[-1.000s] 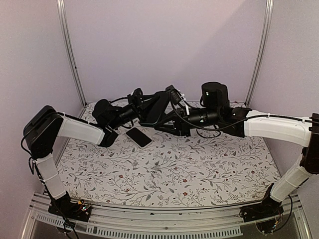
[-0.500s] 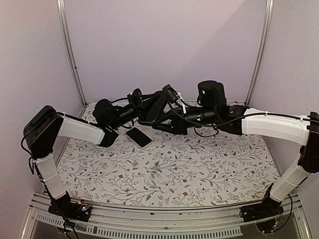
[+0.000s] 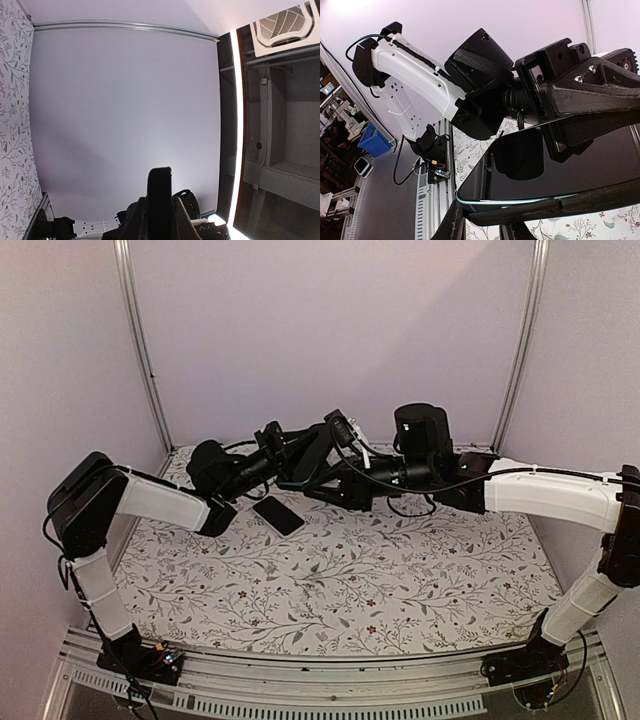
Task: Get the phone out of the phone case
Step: Remove the bottom right corner of the phone case from the phone.
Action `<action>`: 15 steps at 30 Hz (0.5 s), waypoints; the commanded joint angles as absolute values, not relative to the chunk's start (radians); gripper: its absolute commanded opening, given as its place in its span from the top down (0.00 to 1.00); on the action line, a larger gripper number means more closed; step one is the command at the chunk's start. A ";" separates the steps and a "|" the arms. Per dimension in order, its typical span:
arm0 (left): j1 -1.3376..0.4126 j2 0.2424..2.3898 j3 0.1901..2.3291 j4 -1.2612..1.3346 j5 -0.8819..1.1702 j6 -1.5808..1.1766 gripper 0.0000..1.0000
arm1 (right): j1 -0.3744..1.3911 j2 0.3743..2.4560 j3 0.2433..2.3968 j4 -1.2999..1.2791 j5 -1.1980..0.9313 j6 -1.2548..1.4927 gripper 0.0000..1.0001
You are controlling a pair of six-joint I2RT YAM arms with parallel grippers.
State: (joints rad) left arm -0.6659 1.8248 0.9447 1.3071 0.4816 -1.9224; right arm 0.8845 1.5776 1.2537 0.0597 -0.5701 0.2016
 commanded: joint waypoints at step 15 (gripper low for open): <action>-0.769 1.820 0.901 1.314 0.644 -1.924 1.00 | 0.824 1.613 1.266 0.197 -0.017 0.132 1.00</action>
State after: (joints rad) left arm -0.6590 1.8313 0.9310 1.2999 0.4377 -1.9289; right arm 0.8913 1.5772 1.2346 0.0315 -0.4595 0.1677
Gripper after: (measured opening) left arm 0.097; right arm 0.177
